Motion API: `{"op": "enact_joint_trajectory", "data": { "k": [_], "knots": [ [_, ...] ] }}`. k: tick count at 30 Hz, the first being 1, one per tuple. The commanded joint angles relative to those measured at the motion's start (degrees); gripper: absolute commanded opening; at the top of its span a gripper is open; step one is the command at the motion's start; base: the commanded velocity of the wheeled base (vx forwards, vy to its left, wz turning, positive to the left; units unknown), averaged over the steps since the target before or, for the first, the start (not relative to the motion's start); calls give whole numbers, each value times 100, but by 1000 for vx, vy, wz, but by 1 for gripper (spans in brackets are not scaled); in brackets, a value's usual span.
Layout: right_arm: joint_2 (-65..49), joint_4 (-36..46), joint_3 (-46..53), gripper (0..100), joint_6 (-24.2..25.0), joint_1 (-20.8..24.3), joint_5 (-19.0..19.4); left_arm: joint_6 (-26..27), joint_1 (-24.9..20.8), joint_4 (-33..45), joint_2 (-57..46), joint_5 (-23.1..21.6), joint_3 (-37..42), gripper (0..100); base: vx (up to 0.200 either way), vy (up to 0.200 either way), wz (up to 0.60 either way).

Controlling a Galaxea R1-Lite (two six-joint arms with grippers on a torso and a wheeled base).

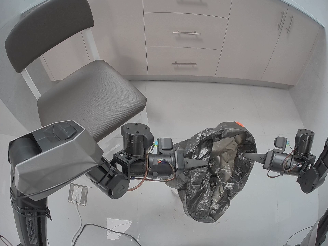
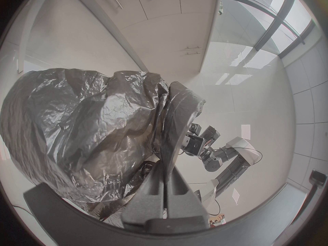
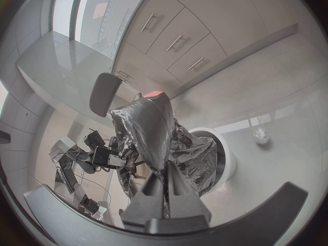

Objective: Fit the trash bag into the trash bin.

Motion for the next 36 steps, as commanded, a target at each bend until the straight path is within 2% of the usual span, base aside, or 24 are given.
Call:
{"op": "enact_joint_trajectory", "data": {
  "k": [1, 3, 10, 15, 21, 23, 27, 36],
  "knots": [
    [477, -34, -332, 0, 93, 397, -360, 4, 329, -2, -76, 13, 164, 0, 0, 0, 0],
    [548, -26, -472, 0, 172, 511, -509, 4, 434, -2, -58, 13, 199, 0, 0, 0, 0],
    [574, -26, -710, 0, 401, 555, -597, 4, 505, 7, -32, 40, 68, 0, 0, 0, 0],
    [504, -43, -718, 0, 401, 493, -940, -40, 452, 51, -58, 48, -152, 0, 0, 0, 0],
    [231, -113, -560, 0, 533, 361, -957, -313, 215, 42, -155, 48, -293, 0, 0, 0, 0],
    [-59, -219, -393, 0, 647, 326, -949, -532, 39, 33, -234, 48, -381, 0, 0, 0, 0],
    [-384, -368, -121, 0, 665, 300, -940, -647, -225, 42, -287, 48, -460, 0, 0, 0, 0],
    [-867, -483, 292, 0, 814, 106, -861, -954, -655, 77, 47, 48, -1119, 0, 0, 0, 0]
  ]
}}
